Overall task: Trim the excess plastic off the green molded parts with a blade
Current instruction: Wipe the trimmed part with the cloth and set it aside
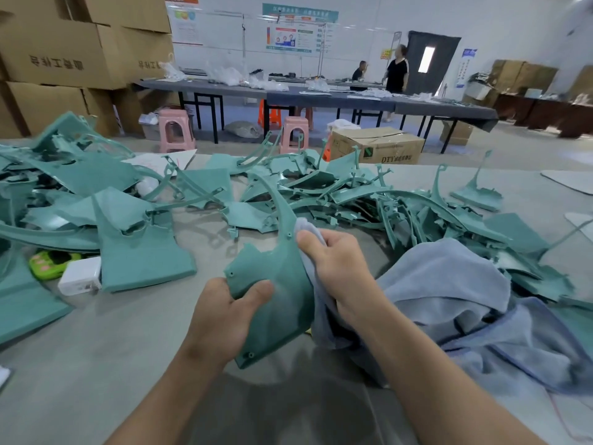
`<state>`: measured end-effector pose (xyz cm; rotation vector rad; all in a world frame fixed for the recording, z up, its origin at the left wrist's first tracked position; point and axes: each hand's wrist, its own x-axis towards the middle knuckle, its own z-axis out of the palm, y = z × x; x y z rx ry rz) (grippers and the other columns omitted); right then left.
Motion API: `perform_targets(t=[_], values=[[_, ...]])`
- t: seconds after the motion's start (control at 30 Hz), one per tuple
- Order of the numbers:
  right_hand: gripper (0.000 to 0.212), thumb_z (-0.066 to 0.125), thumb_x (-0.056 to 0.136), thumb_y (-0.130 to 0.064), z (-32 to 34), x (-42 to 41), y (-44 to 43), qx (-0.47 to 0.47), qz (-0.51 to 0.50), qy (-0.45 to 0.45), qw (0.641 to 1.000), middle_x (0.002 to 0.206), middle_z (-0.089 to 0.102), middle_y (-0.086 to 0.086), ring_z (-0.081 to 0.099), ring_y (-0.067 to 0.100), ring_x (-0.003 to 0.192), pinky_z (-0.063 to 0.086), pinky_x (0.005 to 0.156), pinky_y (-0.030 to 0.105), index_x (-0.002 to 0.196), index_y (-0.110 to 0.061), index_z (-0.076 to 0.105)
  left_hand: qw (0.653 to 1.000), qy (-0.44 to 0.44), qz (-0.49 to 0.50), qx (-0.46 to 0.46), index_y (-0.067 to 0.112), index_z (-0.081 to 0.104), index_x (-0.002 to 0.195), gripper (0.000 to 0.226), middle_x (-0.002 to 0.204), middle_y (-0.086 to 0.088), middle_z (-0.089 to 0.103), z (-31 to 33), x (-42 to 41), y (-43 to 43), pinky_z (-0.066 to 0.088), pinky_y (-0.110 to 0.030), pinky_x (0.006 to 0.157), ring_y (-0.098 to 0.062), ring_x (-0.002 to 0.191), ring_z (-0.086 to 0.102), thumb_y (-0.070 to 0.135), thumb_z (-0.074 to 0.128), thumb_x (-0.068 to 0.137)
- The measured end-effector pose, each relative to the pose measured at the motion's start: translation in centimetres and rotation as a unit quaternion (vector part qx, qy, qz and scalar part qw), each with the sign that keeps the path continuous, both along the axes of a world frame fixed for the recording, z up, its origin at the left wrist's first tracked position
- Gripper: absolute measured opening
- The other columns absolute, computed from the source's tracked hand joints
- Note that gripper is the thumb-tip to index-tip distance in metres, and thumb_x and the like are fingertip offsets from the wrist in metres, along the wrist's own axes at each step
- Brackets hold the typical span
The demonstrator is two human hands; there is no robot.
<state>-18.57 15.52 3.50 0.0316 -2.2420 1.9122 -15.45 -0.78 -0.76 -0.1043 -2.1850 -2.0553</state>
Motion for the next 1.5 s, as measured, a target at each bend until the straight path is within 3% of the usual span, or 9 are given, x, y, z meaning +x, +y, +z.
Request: perform_targets(t=[0.23, 0.53, 0.67, 0.77, 0.93, 1.0, 1.17, 1.27, 1.5], values=[[0.036, 0.062, 0.098, -0.025, -3.9, 3.6, 1.3, 0.066, -0.002, 0.005, 0.998, 0.057, 0.043, -0.009, 0.036, 0.008, 0.055, 0.033, 0.052, 0.027, 0.069, -0.006, 0.052, 0.988, -0.044, 0.048, 0.137, 0.025, 0.083, 0.087, 0.022, 0.093, -0.005, 0.080, 0.4, -0.7, -0.6, 0.057, -0.023, 0.058, -0.021, 0.081, 0.077, 0.010, 0.068, 0.092], [0.035, 0.059, 0.102, -0.019, -3.5, 4.5, 1.8, -0.085, 0.041, -0.040, 0.995, 0.061, 0.066, -0.009, 0.058, 0.005, 0.056, 0.047, 0.055, 0.022, 0.072, -0.030, 0.075, 0.981, -0.066, 0.091, 0.157, 0.010, 0.077, 0.095, 0.012, 0.088, -0.011, 0.079, -0.5, -0.3, 0.4, 0.057, -0.034, 0.062, -0.028, 0.074, 0.076, 0.017, 0.073, 0.087], [0.038, 0.061, 0.097, -0.028, -3.8, 4.4, 1.7, -0.066, -0.091, -0.015, 0.994, 0.057, 0.044, -0.008, 0.038, 0.011, 0.056, 0.033, 0.056, 0.031, 0.065, -0.011, 0.052, 0.973, -0.066, 0.132, 0.176, 0.005, 0.075, 0.092, 0.012, 0.081, -0.009, 0.078, -0.6, -0.2, 1.3, 0.057, -0.032, 0.049, -0.023, 0.064, 0.075, 0.016, 0.073, 0.088], [0.039, 0.056, 0.098, -0.026, -3.6, 4.9, 2.4, 0.006, -0.208, 0.071, 0.975, 0.055, 0.039, -0.013, 0.032, 0.006, 0.054, 0.030, 0.053, 0.022, 0.062, -0.024, 0.042, 0.969, -0.039, 0.167, 0.176, 0.006, 0.073, 0.089, 0.011, 0.085, -0.003, 0.079, -0.6, -0.3, 1.3, 0.058, -0.035, 0.065, -0.018, 0.073, 0.076, 0.016, 0.071, 0.090], [0.030, 0.045, 0.107, -0.014, -3.1, 6.3, -0.4, 0.293, -0.076, 0.143, 0.942, 0.134, 0.059, -0.012, 0.050, 0.012, 0.124, 0.039, 0.105, 0.030, 0.126, -0.030, 0.062, 0.981, -0.011, 0.140, 0.136, 0.020, 0.078, 0.086, 0.019, 0.079, 0.006, 0.078, -0.9, 0.5, 2.5, 0.055, -0.031, 0.062, -0.009, 0.070, 0.073, 0.021, 0.063, 0.098], [0.059, 0.040, 0.103, -0.007, -4.1, 6.6, -2.1, 0.346, 0.001, 0.104, 0.933, 0.167, 0.027, -0.004, 0.018, 0.012, 0.155, 0.004, 0.127, 0.029, 0.160, -0.023, 0.032, 0.976, -0.031, 0.145, 0.160, 0.008, 0.071, 0.085, 0.026, 0.075, 0.008, 0.077, -1.3, 0.6, 3.2, 0.055, -0.023, 0.058, -0.004, 0.068, 0.071, 0.026, 0.060, 0.101], [0.063, 0.031, 0.096, -0.007, -4.1, 7.7, -4.1, 0.339, 0.151, 0.141, 0.918, 0.168, 0.024, 0.007, 0.013, 0.019, 0.157, -0.010, 0.122, 0.019, 0.159, -0.009, 0.029, 0.931, -0.121, 0.125, 0.321, 0.015, 0.066, 0.091, 0.027, 0.086, -0.006, 0.068, -0.6, 0.4, 2.2, 0.055, -0.037, 0.081, -0.018, 0.079, 0.067, 0.041, 0.063, 0.097], [0.067, 0.036, 0.091, -0.010, -4.0, 7.2, -3.3, 0.366, 0.175, 0.149, 0.902, 0.167, 0.028, 0.005, 0.014, 0.018, 0.157, -0.007, 0.124, 0.026, 0.158, -0.013, 0.035, 0.915, -0.127, 0.101, 0.370, 0.015, 0.075, 0.073, 0.039, 0.079, -0.005, 0.072, -0.5, 0.2, 1.8, 0.060, -0.030, 0.066, -0.017, 0.071, 0.072, 0.038, 0.058, 0.100], [0.069, 0.041, 0.101, -0.008, -3.5, 5.5, -1.9, 0.457, 0.056, 0.104, 0.882, 0.172, 0.011, -0.003, -0.006, 0.012, 0.157, -0.016, 0.122, 0.025, 0.164, -0.021, 0.017, 0.948, -0.112, 0.137, 0.263, 0.007, 0.077, 0.101, 0.031, 0.101, -0.012, 0.078, -0.7, 0.0, 1.9, 0.056, -0.043, 0.086, -0.029, 0.093, 0.076, 0.034, 0.060, 0.098]])
